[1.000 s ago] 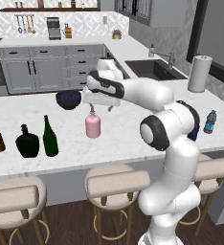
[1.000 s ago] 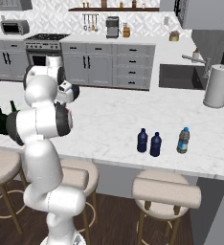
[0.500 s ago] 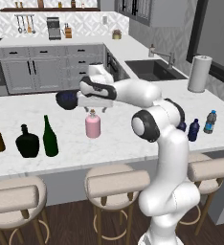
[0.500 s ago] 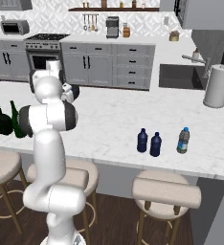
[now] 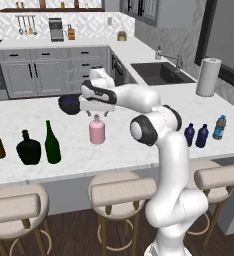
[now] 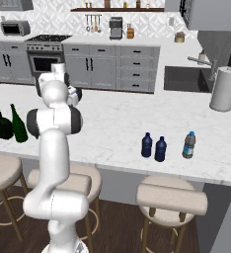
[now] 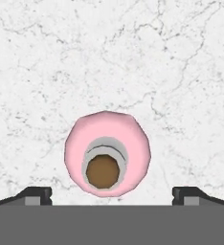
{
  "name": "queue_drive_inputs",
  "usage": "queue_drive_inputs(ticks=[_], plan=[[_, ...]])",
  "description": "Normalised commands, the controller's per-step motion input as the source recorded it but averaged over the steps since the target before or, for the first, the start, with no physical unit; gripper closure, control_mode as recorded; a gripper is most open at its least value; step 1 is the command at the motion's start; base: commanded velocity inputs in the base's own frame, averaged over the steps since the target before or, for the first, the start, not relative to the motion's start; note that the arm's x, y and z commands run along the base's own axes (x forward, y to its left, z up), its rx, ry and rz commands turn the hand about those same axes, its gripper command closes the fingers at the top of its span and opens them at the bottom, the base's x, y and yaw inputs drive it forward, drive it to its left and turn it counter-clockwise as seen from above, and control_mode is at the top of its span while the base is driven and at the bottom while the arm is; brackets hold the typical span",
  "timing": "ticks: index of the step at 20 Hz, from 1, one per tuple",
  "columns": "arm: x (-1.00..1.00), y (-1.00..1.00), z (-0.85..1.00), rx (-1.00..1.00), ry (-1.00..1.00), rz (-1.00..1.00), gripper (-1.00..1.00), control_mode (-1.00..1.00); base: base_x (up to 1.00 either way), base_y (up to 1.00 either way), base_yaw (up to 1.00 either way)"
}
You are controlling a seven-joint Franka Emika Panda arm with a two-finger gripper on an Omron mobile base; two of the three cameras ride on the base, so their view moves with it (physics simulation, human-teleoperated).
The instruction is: Move the plastic bottles in the middle to the plastics group, and the glass bottles in the middle to the glass group.
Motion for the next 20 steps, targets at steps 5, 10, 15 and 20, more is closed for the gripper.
queue_drive_inputs(ticks=[5,10,15,20], plan=[[0.24,0.0,-0.23,0.0,0.02,0.0,-1.0,-1.0,0.0,0.0,0.0],[0.0,0.0,-0.16,0.0,0.0,0.0,-1.0,-1.0,0.0,0.0,0.0],[-0.04,0.0,-0.1,0.0,0.0,0.0,-1.0,-1.0,0.0,0.0,0.0],[-0.17,0.0,-0.11,0.0,0.0,0.0,-1.0,-1.0,0.0,0.0,0.0]])
